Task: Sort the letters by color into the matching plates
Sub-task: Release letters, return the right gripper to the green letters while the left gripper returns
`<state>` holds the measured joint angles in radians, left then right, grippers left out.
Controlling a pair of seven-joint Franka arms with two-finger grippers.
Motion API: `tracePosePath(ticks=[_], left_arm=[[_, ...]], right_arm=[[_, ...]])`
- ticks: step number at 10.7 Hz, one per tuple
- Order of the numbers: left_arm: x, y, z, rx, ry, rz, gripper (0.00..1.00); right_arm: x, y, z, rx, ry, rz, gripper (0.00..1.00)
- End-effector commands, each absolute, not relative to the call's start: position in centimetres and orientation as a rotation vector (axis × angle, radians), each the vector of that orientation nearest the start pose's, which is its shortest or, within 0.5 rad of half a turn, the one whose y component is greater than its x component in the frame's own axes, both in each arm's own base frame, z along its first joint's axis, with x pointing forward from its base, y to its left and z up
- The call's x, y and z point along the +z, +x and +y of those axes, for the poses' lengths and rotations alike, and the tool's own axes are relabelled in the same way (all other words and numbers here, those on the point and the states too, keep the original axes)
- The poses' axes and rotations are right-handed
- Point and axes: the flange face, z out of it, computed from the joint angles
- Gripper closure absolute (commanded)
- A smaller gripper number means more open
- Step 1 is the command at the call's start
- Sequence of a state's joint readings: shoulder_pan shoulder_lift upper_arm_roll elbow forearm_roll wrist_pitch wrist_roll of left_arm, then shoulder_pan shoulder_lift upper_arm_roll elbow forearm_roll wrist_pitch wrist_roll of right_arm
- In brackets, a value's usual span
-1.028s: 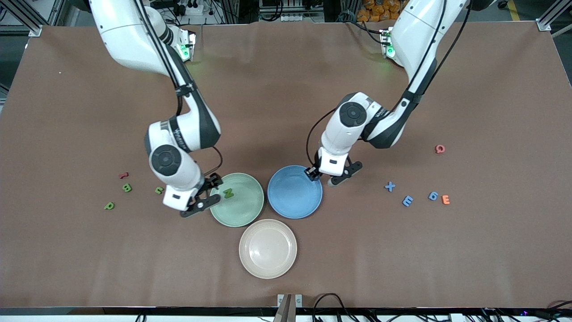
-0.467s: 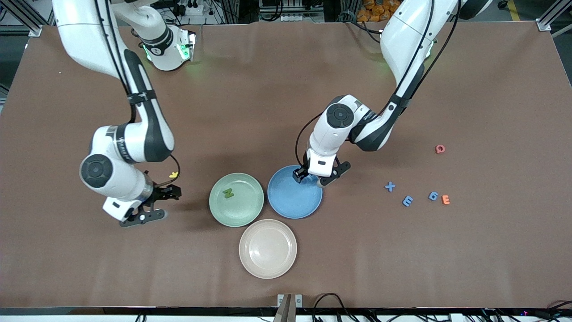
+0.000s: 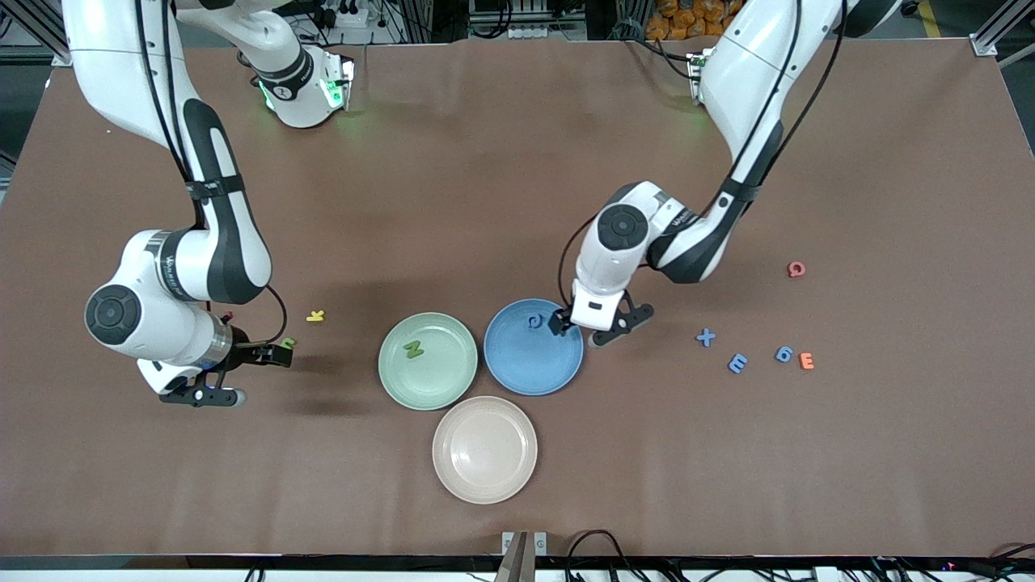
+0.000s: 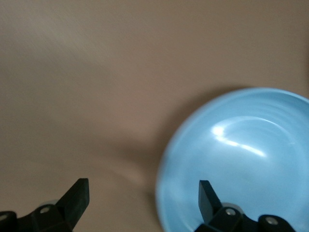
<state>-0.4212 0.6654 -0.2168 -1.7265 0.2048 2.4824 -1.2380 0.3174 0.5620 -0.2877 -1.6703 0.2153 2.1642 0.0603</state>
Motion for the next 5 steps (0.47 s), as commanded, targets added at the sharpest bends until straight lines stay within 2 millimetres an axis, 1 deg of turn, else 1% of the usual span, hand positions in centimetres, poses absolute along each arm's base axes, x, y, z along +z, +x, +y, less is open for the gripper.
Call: tracePosePath(ticks=[1,2,3,4,5], left_arm=[[22.9,58.5,-33.4,-0.057,-3.074,-0.54,0.0],[23.3,58.7,-32.1,-0.034,-3.059,-0.51,0.0],[22.9,59.1,-30.3,-0.017,-3.052,-0.489,0.0],[22.8,59.2,-29.0,-0.006,-3.052,-0.449,0.0],[22.8,59.3,-27.3,0.004,-3.045,-0.448,0.0]], right_arm=[[27.4,65.7,4.0,0.077,-3.068,0.521,0.0],[26.4,65.3,3.4,0.06,-3.053,0.644,0.0],[25.6,65.0,3.1,0.038,-3.031,0.756,0.0],[24.8,64.7,2.4,0.022,-3.003,0.869,0.0],[24.0,64.2,2.2,0.008,-2.984,0.935,0.0]])
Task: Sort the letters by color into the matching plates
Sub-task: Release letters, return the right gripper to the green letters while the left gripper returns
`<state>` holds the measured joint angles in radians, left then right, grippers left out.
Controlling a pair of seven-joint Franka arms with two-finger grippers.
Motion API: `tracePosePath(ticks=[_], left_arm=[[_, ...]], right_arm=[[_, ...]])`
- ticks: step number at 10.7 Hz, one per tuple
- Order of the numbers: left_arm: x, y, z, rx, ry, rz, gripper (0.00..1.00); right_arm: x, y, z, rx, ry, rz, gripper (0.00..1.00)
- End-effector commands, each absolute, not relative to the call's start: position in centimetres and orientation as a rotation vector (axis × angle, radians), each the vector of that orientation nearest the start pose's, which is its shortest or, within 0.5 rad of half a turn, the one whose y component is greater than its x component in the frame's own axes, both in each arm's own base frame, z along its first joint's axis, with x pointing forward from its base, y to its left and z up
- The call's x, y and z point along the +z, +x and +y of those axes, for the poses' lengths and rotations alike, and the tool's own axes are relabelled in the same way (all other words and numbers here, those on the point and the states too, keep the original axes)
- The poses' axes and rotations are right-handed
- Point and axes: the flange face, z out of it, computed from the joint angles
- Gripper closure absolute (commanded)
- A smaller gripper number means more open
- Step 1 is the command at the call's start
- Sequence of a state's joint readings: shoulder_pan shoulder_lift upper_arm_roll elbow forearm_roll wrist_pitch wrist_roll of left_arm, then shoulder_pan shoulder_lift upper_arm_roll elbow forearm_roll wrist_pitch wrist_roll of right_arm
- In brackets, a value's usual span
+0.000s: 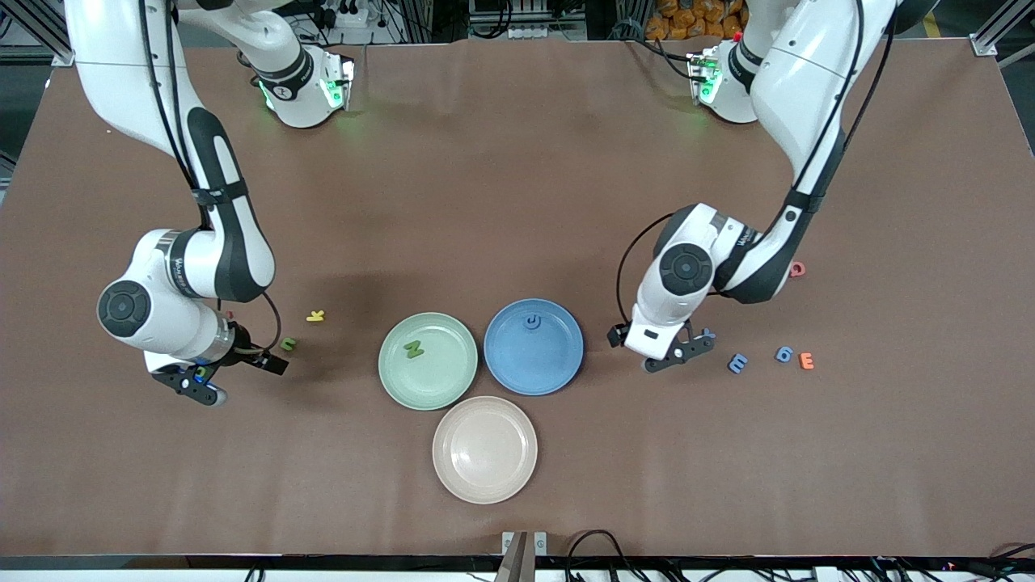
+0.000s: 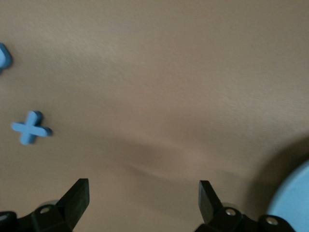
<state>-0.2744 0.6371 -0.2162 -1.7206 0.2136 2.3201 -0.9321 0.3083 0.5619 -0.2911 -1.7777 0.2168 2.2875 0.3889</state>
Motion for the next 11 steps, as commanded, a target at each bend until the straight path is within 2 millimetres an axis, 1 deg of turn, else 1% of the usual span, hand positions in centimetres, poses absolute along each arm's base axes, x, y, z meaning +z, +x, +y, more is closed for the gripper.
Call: tracePosePath(ticks=[1,3,4,5,7,9,10,11], left_arm=[[22.8,59.5,-25.5,0.017,-3.033,-0.499,0.0],[22.2,60.5,-20.7,0.05,-2.996,-0.67,0.0],[21.9,60.7,-18.4,0.06,-2.984,-0.722,0.0],[21.9,60.9,-16.4,0.044,-2.985,-0.776,0.0],[21.9,59.7,-14.8,0.005,-3.007,-0.892,0.0],[21.0,59.1,-15.7,0.003,-2.951,-1.078,0.0],[20.7,58.9,-16.1,0.009,-2.931,-1.124,0.0],[20.2,58.7,-16.4,0.02,-2.909,-1.166,0.0]], right_arm=[[23.0,63.5,1.9,-0.014,-2.967,0.994,0.0],[20.5,61.9,1.3,-0.07,-2.957,1.032,0.0],[19.6,61.3,1.0,-0.086,-2.928,1.07,0.0],[19.0,61.2,1.4,-0.077,-2.917,1.078,0.0],[18.5,60.7,2.0,-0.069,-2.912,1.081,0.0],[17.8,60.0,2.7,-0.081,-2.923,1.064,0.0],[17.6,59.9,3.3,-0.08,-2.931,1.048,0.02],[17.2,59.5,3.7,-0.068,-2.943,1.028,0.17]])
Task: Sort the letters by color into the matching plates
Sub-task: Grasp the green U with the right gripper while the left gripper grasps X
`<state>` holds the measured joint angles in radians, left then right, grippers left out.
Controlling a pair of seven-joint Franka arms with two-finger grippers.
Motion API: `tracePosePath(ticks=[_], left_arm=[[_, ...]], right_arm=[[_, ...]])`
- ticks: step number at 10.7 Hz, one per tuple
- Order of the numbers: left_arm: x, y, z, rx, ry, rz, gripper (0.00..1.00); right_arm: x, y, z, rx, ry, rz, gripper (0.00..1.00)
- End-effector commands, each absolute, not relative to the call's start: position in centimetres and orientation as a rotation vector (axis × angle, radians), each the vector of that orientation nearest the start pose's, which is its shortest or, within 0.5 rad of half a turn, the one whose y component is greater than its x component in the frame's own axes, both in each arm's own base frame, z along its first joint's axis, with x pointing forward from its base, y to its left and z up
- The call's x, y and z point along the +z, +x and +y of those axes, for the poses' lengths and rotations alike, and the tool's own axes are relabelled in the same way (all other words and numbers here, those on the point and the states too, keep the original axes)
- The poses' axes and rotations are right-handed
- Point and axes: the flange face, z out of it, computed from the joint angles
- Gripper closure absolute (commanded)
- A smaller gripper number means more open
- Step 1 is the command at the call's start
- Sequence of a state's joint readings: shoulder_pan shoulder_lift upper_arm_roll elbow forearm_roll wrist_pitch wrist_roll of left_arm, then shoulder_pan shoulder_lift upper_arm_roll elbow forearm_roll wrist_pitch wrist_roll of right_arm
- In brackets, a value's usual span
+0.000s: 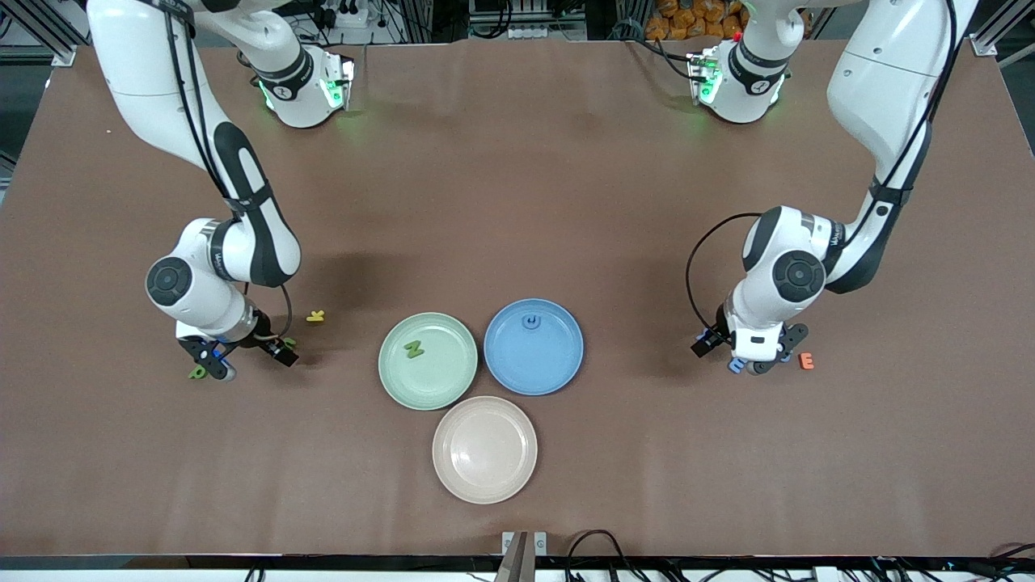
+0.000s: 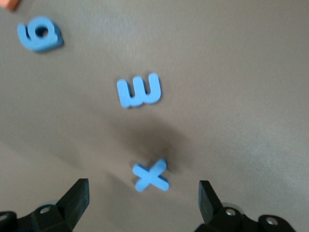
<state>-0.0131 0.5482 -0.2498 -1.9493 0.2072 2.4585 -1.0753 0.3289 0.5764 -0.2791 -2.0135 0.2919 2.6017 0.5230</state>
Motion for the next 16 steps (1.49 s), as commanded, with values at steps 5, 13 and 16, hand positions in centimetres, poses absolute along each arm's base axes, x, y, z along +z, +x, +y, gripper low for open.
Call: tracePosePath(ticks=[5,13,16], left_arm=[[18.3,58.8,-16.8,0.015,-2.905,-1.228,0.0],[17.2,59.2,-16.4,-0.021,-2.927,-1.238,0.0],[16.9,59.2,-16.3,-0.022,-2.935,-1.218,0.16]], right_arm=[[17.2,59.1,3.7,-0.054,-2.975,0.939,1.0],[22.5,62.4,8.6,0.038,-3.149,0.022,1.0],[24.5,63.8,11.5,0.028,-3.133,-0.143,1.0]])
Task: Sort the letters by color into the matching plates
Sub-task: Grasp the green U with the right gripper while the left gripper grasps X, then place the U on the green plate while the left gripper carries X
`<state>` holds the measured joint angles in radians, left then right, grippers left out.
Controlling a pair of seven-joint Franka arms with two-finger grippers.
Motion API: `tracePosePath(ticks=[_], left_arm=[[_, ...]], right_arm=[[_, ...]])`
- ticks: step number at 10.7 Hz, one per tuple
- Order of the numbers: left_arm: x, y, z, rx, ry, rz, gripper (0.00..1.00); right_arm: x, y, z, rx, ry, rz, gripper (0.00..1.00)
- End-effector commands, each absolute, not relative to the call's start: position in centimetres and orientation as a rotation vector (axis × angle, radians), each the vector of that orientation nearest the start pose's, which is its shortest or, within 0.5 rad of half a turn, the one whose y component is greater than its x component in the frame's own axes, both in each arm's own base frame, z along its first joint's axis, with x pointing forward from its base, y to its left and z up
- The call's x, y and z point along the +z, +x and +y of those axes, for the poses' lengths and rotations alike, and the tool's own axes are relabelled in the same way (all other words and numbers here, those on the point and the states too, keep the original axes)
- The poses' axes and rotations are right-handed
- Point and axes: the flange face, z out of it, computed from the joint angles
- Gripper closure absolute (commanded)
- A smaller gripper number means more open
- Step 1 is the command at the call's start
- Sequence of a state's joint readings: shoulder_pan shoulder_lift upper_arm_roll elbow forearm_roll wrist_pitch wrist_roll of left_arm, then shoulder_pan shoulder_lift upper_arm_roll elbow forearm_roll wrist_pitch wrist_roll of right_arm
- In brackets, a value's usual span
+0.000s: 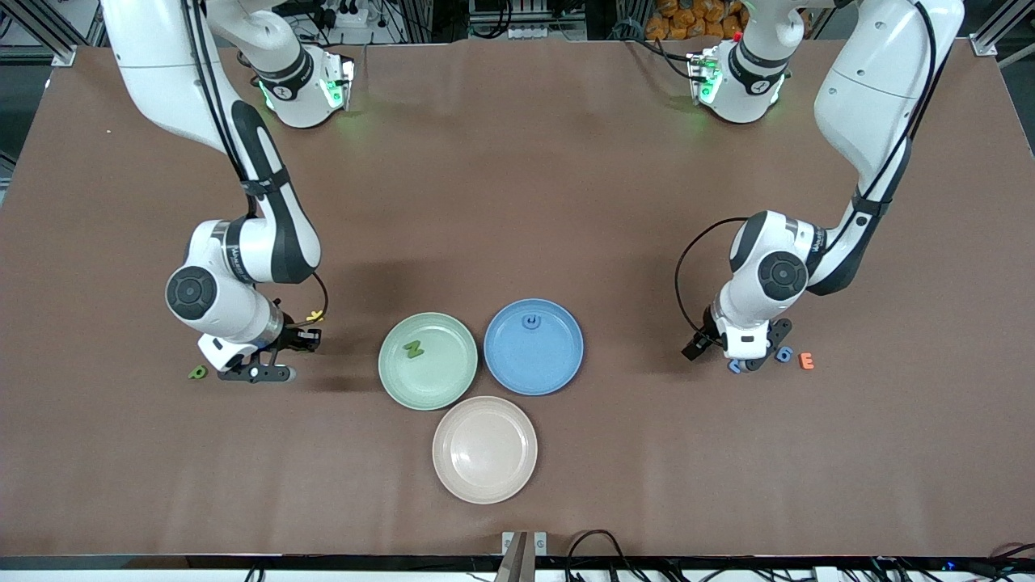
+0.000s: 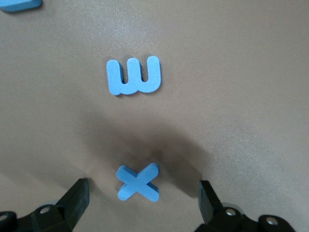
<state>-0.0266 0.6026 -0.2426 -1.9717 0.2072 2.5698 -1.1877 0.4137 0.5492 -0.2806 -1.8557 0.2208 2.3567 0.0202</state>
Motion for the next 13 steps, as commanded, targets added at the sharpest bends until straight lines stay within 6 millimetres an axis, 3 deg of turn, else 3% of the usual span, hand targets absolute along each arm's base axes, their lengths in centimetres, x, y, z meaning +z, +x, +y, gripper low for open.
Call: tracePosePath(ticks=[1,2,5,7,10,12,13], left_arm=[[16.9,59.2,-16.2,-0.039,-2.938,-1.174,0.88],[16.7,59.1,-15.8,-0.051,-2.934,-1.152,1.0],[16.8,59.2,-16.0,-0.053,-2.936,-1.151,1.0],[17.3,59.3,-16.1,-0.061,-2.936,-1.152,1.0],[19.2,59.8,-16.8,-0.106,-2.953,-1.147,1.0],[21.0,60.3,-18.5,-0.114,-2.953,-1.122,1.0],[22.7,60.8,-19.7,-0.117,-2.939,-1.129,1.0]], right_arm=[[24.8,63.9,13.1,0.013,-3.128,-0.223,1.0],[25.2,63.9,14.7,0.0,-3.121,-0.292,1.0],[26.5,63.3,21.2,-0.046,-3.08,-0.448,1.0],[25.7,62.1,24.8,-0.028,-3.071,-0.524,1.0],[25.2,61.0,28.7,-0.024,-3.044,-0.604,1.0],[25.0,60.8,29.6,-0.022,-3.039,-0.625,1.0],[25.3,60.9,29.9,-0.034,-3.035,-0.633,0.87]])
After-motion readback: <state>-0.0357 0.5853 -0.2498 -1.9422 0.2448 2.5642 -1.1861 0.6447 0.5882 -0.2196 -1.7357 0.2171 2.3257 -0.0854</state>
